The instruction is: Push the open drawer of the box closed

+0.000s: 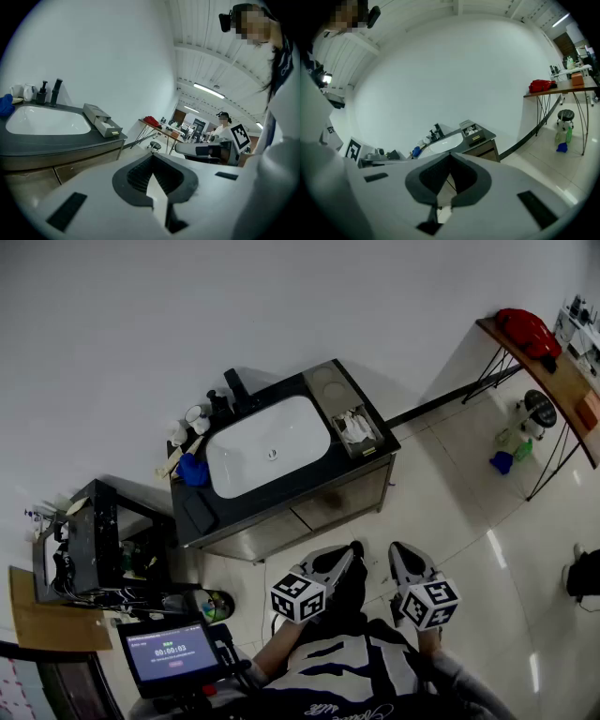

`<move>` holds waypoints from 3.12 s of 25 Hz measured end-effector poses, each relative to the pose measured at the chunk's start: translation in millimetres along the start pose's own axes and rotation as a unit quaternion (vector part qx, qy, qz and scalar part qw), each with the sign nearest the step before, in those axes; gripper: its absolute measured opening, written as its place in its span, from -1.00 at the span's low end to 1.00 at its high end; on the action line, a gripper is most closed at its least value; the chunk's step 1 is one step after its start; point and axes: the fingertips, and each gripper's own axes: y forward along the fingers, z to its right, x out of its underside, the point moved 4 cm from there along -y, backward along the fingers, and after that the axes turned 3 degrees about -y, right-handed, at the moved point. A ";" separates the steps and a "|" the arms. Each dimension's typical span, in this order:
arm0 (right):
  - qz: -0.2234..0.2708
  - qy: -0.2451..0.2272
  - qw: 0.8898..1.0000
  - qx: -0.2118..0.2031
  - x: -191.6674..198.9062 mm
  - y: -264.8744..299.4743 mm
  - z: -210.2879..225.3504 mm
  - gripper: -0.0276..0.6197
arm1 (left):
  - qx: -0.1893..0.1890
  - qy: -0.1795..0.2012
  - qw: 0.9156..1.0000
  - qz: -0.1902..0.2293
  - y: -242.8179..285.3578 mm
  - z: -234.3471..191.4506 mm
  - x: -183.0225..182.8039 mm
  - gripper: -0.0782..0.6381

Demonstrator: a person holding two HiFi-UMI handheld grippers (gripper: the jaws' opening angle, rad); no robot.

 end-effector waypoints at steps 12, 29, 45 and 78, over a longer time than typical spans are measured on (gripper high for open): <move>0.024 0.027 0.999 0.036 -81.3 85.3 78.8 -0.92 | -0.009 0.011 1.000 -0.012 109.2 -106.9 -80.5 -0.78; -0.010 0.003 0.997 0.082 -134.1 150.4 147.9 -0.92 | 0.002 -0.015 0.993 -0.114 208.3 -172.7 -67.0 -0.78; -0.113 -0.040 0.989 -0.090 -170.4 277.9 213.5 -0.92 | -0.042 -0.021 0.996 -0.080 270.6 -161.2 -71.3 -0.78; -0.090 -0.044 0.991 -0.088 -207.1 312.4 264.7 -0.92 | -0.281 -0.111 0.953 0.003 264.2 -287.1 -132.4 -0.78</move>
